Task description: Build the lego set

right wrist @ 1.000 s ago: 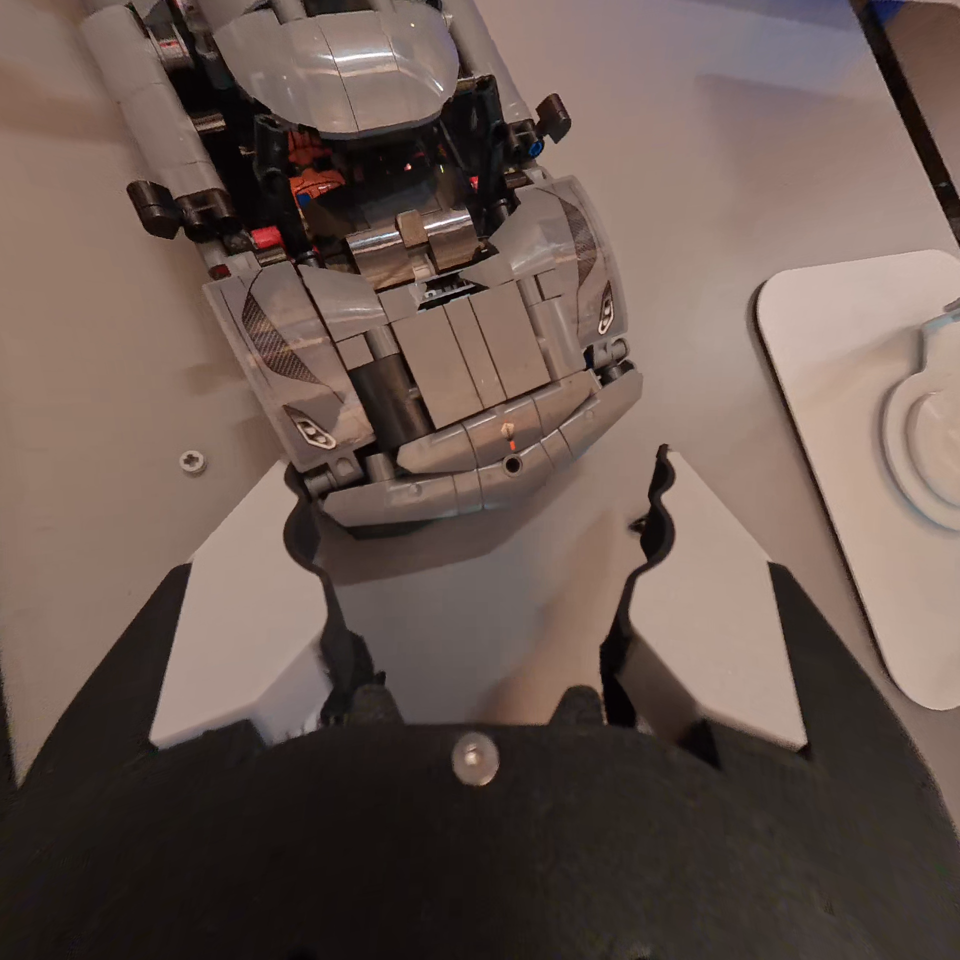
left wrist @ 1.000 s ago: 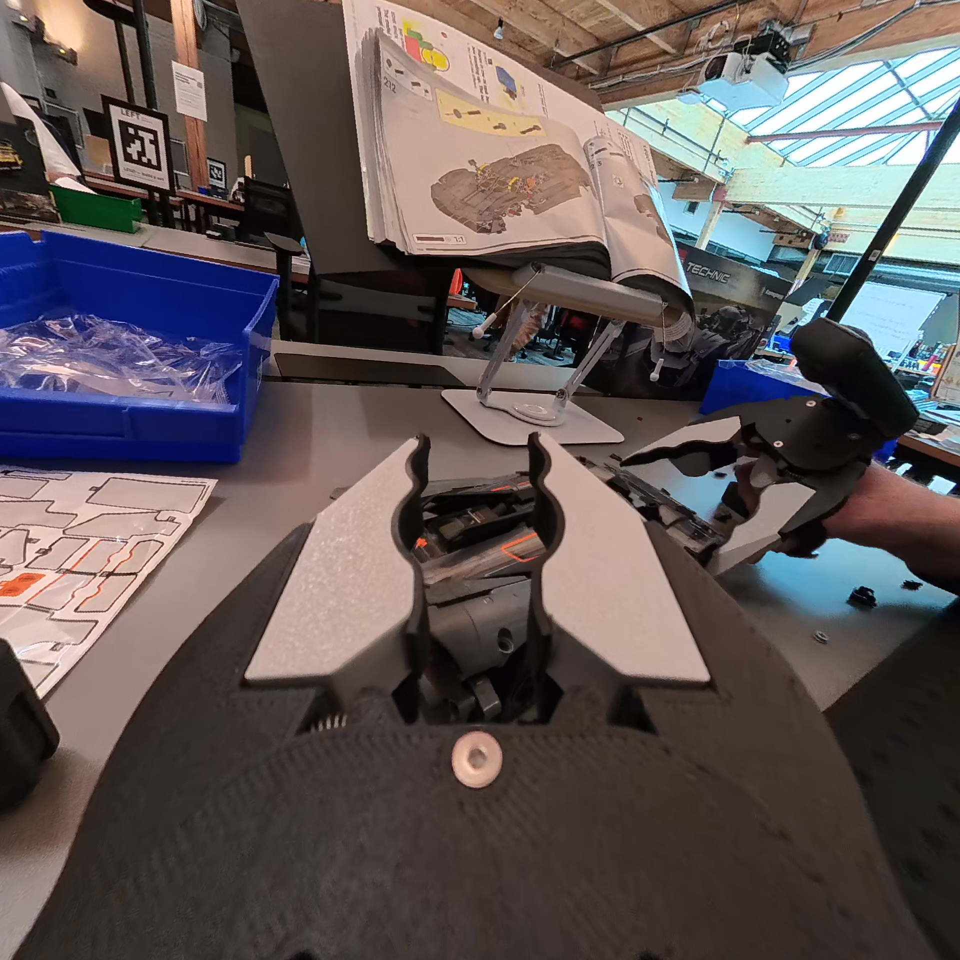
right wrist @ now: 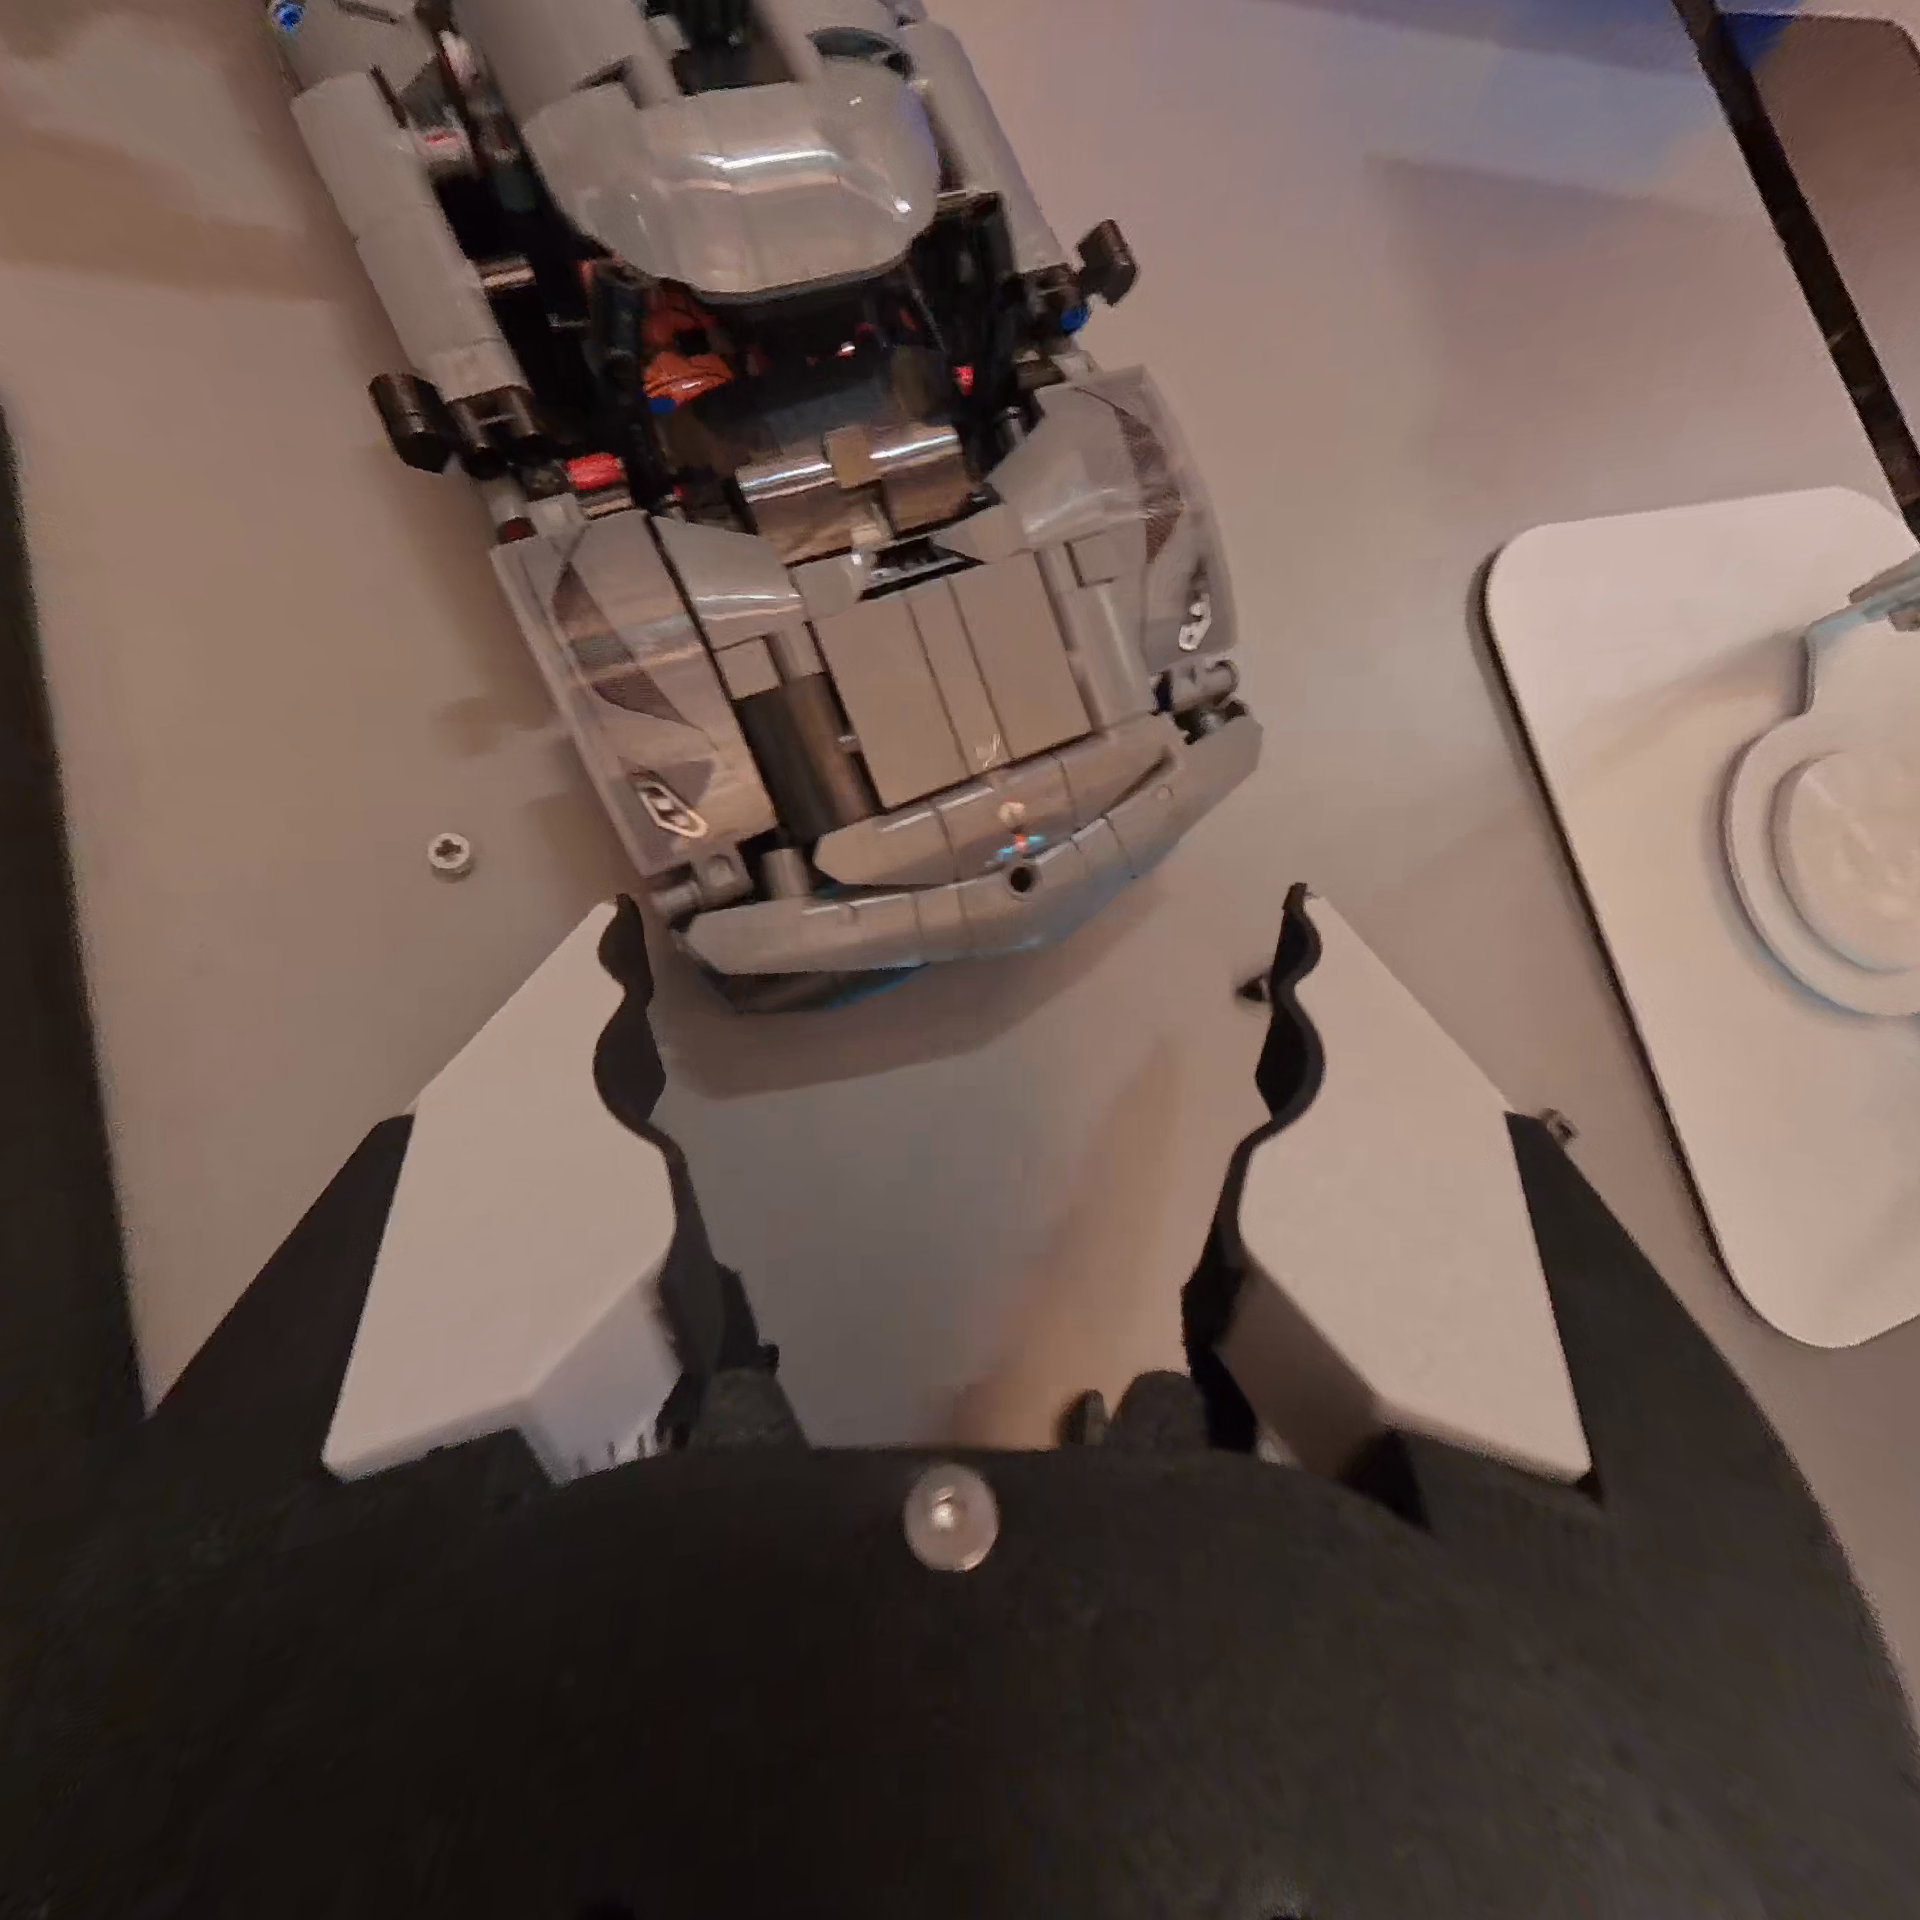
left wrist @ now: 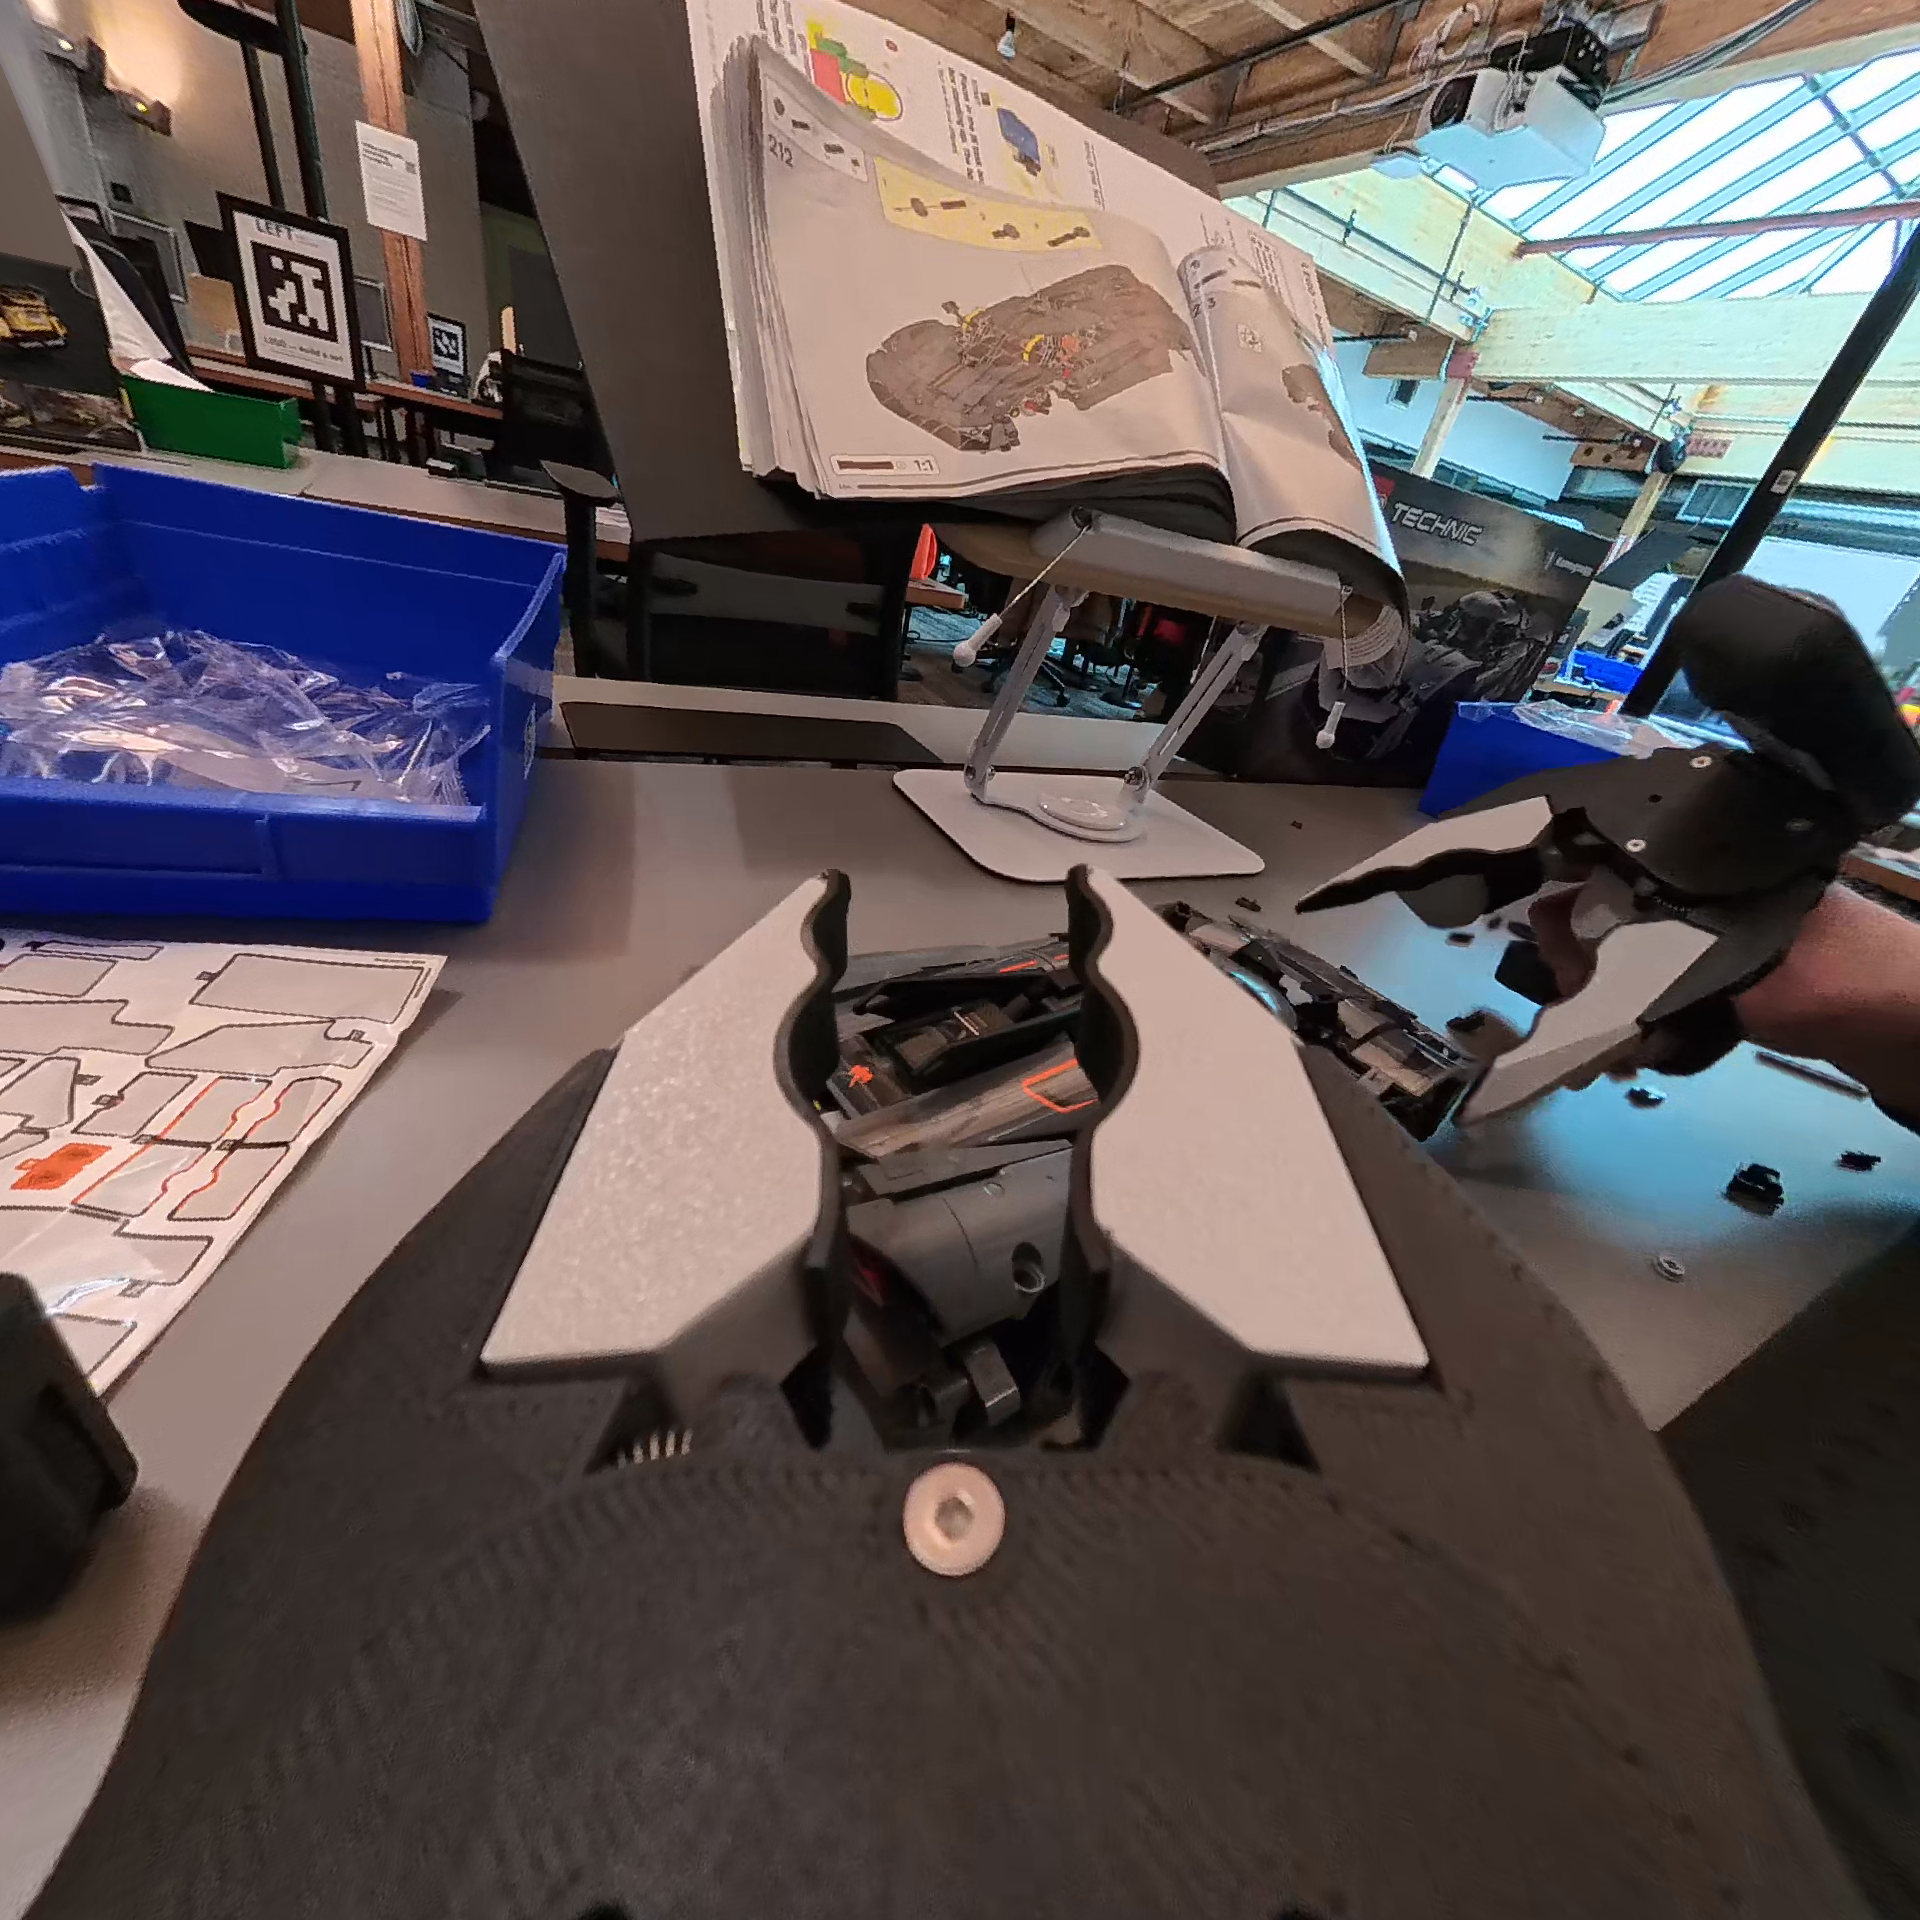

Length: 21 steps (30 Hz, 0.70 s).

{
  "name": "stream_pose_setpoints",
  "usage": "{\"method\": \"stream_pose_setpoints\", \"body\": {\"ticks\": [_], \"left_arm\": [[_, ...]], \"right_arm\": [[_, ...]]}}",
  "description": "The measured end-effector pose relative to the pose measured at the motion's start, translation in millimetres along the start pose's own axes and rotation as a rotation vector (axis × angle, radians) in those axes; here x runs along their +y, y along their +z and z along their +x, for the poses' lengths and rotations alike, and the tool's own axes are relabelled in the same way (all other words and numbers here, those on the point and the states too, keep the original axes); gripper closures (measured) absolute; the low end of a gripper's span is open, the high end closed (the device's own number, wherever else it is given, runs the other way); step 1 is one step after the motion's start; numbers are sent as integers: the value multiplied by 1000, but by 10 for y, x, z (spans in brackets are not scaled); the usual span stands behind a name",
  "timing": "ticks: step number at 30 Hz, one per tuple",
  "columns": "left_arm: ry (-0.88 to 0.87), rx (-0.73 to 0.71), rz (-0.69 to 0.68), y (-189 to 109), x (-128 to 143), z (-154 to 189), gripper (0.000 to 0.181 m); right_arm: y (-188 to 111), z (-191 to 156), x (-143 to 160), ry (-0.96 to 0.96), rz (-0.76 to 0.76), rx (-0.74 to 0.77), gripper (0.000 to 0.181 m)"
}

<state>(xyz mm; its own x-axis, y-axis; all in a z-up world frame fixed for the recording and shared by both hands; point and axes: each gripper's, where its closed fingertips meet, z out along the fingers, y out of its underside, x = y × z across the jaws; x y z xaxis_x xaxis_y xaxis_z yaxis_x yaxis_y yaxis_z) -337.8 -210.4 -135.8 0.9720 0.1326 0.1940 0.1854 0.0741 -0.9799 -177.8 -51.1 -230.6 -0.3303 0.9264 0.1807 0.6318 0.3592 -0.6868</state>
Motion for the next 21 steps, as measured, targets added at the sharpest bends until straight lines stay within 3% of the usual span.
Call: {"method": "stream_pose_setpoints", "body": {"ticks": [10,13,16,21], "left_arm": [[-18,-95,118,-189,-172,-96,126],[-56,-140,68,-220,-64,-98,124],[-209,-107,12,-243,44,-33,117],[-132,-167,-51,-433,131,100,118]], "right_arm": [[-390,369,-61,74,94,17,58],[-494,500,-15,95,94,43,60],[-574,675,74,62,53,134,63],[-659,783,117,94,61,149,64]]}}
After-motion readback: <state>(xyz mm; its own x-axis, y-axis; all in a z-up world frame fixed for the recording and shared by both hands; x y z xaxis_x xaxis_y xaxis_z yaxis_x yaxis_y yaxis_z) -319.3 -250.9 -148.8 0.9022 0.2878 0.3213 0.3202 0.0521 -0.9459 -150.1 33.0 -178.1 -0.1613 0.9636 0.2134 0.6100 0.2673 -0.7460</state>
